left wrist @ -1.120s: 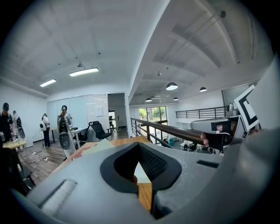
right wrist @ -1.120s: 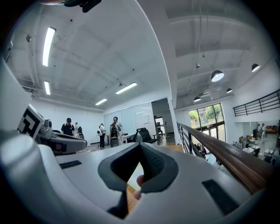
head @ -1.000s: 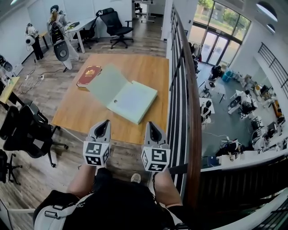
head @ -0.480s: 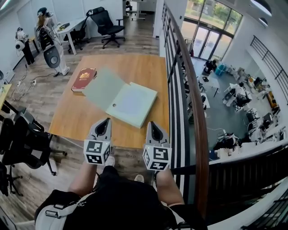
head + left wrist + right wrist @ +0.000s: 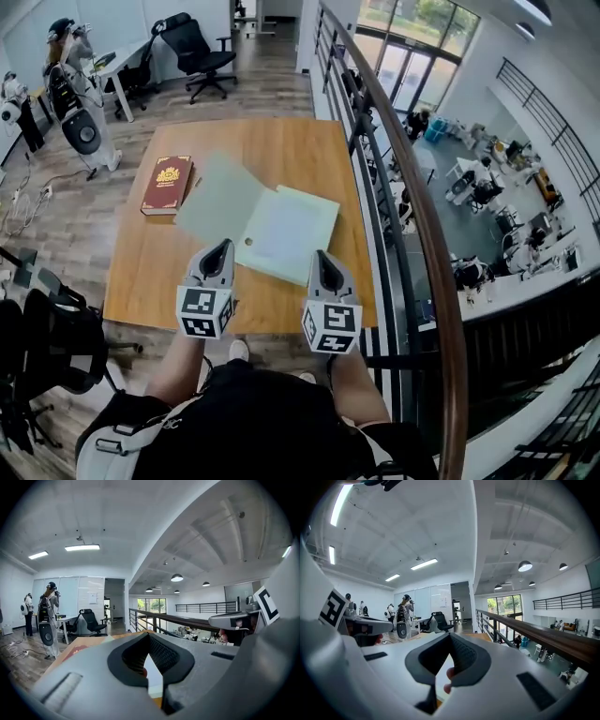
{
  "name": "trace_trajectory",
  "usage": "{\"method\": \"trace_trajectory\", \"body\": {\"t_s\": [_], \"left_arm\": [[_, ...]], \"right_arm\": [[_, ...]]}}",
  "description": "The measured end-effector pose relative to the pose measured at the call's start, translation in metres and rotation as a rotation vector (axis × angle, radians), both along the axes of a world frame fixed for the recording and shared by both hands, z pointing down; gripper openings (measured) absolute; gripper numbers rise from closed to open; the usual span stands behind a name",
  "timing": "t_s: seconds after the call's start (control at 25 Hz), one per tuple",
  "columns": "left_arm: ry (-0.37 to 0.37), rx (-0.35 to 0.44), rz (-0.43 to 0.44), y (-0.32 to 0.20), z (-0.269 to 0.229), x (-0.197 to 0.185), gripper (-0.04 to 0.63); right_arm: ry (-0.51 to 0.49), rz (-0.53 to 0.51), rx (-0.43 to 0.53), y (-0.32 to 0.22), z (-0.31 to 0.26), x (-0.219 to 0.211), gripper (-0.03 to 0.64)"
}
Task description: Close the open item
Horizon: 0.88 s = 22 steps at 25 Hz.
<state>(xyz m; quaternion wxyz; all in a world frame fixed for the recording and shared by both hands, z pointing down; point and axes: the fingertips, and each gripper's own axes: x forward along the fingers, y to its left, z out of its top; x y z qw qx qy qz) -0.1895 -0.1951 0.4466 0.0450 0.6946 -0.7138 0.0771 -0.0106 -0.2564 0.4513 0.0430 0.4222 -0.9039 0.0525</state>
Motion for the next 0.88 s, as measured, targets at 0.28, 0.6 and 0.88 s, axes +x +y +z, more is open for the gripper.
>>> {"method": "trace_trajectory", "body": {"t_s": [0.28,0.6,0.88], "left_arm": [[0.003,-0.01,0.028,-0.033,-0.003,-0.073,-0.005],[-0.026,-0.039,0.018,-0.057,0.008,-0.124,-0.005],[-0.035,-0.074,0.03,-0.077,0.018,-0.152,0.096]], "right_arm": [[0.032,0.06,0.009,-0.022,0.0,-0.057,-0.003],[0.041,0.092,-0.012,-0.042,0.011,-0.087,-0.003],[0.029,0.137,-0.037,-0.053,0.019,-0.081,-0.003]]}}
